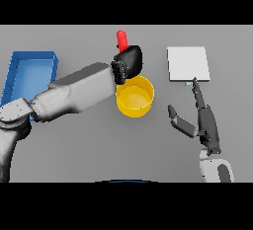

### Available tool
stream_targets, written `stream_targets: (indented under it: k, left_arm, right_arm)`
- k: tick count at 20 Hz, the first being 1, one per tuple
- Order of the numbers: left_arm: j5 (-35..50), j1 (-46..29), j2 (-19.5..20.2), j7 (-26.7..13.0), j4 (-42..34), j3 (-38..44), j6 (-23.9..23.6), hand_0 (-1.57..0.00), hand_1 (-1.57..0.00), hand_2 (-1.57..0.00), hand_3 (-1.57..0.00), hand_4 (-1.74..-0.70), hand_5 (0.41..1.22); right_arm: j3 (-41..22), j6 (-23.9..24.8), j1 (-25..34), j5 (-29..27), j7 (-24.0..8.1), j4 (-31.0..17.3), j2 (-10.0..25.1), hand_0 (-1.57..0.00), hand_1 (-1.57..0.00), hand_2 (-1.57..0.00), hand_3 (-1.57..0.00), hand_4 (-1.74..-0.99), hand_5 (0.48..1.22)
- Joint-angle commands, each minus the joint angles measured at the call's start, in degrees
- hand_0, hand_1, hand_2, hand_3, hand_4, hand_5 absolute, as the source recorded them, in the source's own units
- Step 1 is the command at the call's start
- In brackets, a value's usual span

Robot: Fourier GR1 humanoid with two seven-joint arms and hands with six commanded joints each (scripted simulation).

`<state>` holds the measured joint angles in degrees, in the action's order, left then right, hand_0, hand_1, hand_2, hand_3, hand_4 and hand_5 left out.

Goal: Pick up the red beaker and tilt it to pour out 1 green nut into yellow bowl. Pick up the yellow bowl and place it on the metallic measuring scale.

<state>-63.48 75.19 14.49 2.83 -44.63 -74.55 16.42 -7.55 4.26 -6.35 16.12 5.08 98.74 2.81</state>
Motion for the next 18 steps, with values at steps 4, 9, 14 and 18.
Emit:
stream_targets:
  k: [4,9,14,18]
  left_arm:
    - [-1.2,2.5,-1.0,1.3,0.8,-3.8,0.0,-1.57,-1.57,-1.57,-1.57,-1.72,1.221]
    - [-1.0,7.7,-1.0,3.6,1.9,-6.3,-0.3,-1.57,-1.57,-1.57,-1.57,-1.72,1.221]
    - [2.0,17.3,2.4,5.0,7.6,-3.5,-3.0,-1.57,-1.57,-1.57,-1.37,-1.73,1.221]
    - [9.2,22.0,4.9,2.0,18.4,4.5,-7.1,-1.57,-1.57,-1.57,-1.37,-1.73,1.221]
  right_arm:
    - [-0.5,0.4,-0.8,0.8,1.1,0.3,-0.3,0.00,0.00,0.00,0.00,-1.155,0.637]
    - [-0.1,-0.2,-0.9,-0.8,1.5,0.7,-0.5,0.00,0.00,0.00,0.00,-1.153,0.636]
    - [-0.5,-0.3,-0.9,-0.5,3.4,-0.1,-0.6,0.00,0.00,0.00,0.00,-1.156,0.659]
    - [-0.5,-0.7,-0.1,-1.1,2.8,-0.5,-0.8,0.00,0.00,0.00,0.00,-1.160,0.661]
